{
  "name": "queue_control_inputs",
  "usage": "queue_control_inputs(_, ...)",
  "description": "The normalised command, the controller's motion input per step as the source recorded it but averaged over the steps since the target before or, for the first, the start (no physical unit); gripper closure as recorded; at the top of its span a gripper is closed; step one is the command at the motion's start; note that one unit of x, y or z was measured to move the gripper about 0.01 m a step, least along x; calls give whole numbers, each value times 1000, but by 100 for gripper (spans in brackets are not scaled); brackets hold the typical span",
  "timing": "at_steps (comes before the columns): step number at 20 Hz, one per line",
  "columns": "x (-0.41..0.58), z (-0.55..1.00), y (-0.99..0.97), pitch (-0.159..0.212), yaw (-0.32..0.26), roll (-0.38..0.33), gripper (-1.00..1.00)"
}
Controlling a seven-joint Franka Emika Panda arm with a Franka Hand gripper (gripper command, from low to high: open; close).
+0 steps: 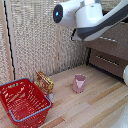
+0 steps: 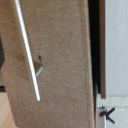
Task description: Transport the gripper mindfully toward the orange-red bowl and clasp it to elevate with ease. Ensure your robot's arm aligns efficiently with the top drawer's opening. Carefully slide the orange-red bowl into the designated spot with precision. After confirmation, withdraw the gripper gently. Close the drawer smoothly by transitioning the gripper to its handle.
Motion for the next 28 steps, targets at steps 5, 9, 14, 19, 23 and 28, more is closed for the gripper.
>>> queue_control_inputs(5,178,-566,-426,86,117,-65,-100)
queue_control_inputs(9,89,-90,-552,-32,17,14,-100)
queue_control_inputs(14,0,267,-513,-123,-102,53,-100)
queue_control_inputs(19,9,246,-477,-144,-98,38,-100)
queue_control_inputs(23,143,24,-369,-58,-10,16,-100)
queue_control_inputs(28,163,0,-346,-4,22,19,100)
